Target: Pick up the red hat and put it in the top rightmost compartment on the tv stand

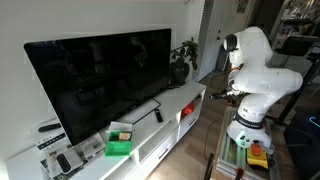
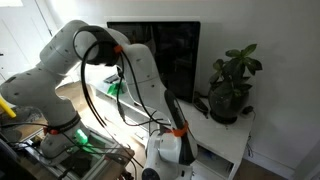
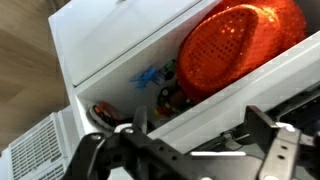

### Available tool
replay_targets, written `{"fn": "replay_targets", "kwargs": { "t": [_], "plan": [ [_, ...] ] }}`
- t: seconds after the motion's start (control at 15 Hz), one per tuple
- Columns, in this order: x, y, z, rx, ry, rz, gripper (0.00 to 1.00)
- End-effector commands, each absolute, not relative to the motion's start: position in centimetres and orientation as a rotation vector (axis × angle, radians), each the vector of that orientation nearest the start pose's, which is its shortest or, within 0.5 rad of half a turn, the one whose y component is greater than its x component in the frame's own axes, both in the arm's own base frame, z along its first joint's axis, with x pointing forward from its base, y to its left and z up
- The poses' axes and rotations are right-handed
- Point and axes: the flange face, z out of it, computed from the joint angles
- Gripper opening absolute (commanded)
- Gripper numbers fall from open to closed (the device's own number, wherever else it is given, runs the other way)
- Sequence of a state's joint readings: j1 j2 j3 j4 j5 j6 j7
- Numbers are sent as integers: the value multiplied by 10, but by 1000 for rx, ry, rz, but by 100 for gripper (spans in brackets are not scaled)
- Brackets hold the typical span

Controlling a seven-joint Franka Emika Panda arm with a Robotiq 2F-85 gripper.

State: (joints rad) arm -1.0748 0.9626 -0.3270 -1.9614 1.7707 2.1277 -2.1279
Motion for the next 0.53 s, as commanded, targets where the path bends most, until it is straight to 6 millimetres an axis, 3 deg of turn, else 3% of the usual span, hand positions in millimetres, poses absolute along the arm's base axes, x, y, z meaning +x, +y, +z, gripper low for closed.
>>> {"fn": "replay_targets", "kwargs": {
  "t": [0.0,0.2,0.27,0.47],
  "plan": [
    [89,-494,15,-2640,928,-1234,100],
    [82,-485,37,-2754,843,-1208,100],
    [84,-501,17,-2682,869,-1213,100],
    [84,-500,21,-2692,860,-1210,100]
  ]
}}
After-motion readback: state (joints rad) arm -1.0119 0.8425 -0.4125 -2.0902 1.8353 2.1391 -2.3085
